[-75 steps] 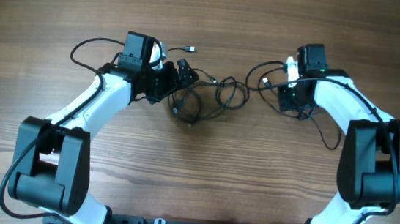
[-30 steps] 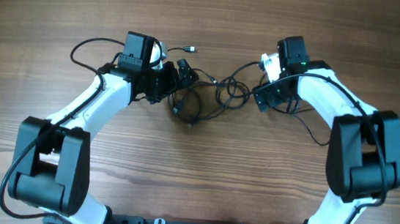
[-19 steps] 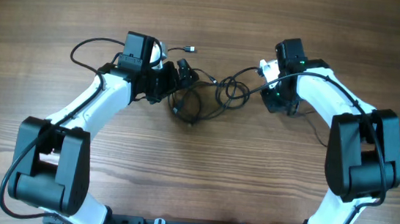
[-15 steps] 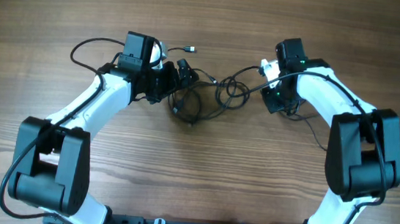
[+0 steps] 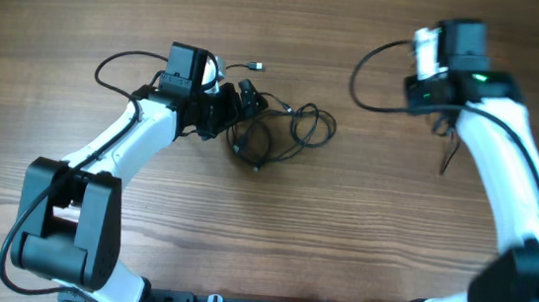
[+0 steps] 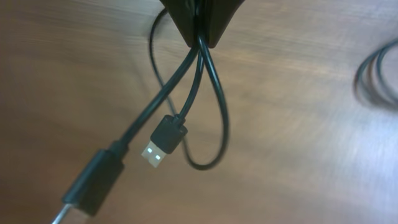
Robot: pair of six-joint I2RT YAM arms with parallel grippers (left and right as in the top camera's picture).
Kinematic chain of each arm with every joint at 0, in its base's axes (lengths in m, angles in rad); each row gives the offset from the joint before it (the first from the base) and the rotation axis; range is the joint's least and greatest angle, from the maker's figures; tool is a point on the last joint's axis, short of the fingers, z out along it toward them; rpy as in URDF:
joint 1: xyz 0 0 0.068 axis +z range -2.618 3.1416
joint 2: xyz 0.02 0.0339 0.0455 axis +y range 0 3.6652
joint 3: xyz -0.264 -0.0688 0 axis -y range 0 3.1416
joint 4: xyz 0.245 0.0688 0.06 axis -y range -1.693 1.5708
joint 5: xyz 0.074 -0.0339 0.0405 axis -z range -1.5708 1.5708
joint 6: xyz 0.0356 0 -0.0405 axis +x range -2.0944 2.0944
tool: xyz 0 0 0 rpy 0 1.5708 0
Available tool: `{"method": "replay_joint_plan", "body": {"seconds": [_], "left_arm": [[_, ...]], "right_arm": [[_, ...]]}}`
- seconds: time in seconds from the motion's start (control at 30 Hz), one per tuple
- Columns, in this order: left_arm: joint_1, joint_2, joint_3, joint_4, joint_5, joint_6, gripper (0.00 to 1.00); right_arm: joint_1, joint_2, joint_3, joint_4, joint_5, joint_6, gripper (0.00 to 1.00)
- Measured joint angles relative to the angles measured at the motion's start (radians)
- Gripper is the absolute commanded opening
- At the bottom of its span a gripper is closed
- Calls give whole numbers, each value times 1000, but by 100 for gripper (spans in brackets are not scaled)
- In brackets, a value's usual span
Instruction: Untangle cables
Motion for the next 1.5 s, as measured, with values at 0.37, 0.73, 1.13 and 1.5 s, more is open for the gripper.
{"method": "replay_joint_plan", "body": {"seconds": [0.37, 0.73, 1.13, 1.5], "left_arm": [[0, 0, 0, 0, 0, 0, 100], [0, 0, 0, 0, 0, 0, 100], [0, 0, 0, 0, 0, 0, 100], [0, 0, 0, 0, 0, 0, 100]], "right_arm": [[-406, -39, 8, 169, 92, 4, 4], [-740, 217, 8, 301, 109, 72, 4], [-903, 433, 8, 360, 109, 110, 100], [-876, 375, 8, 294, 39, 161, 100]]}}
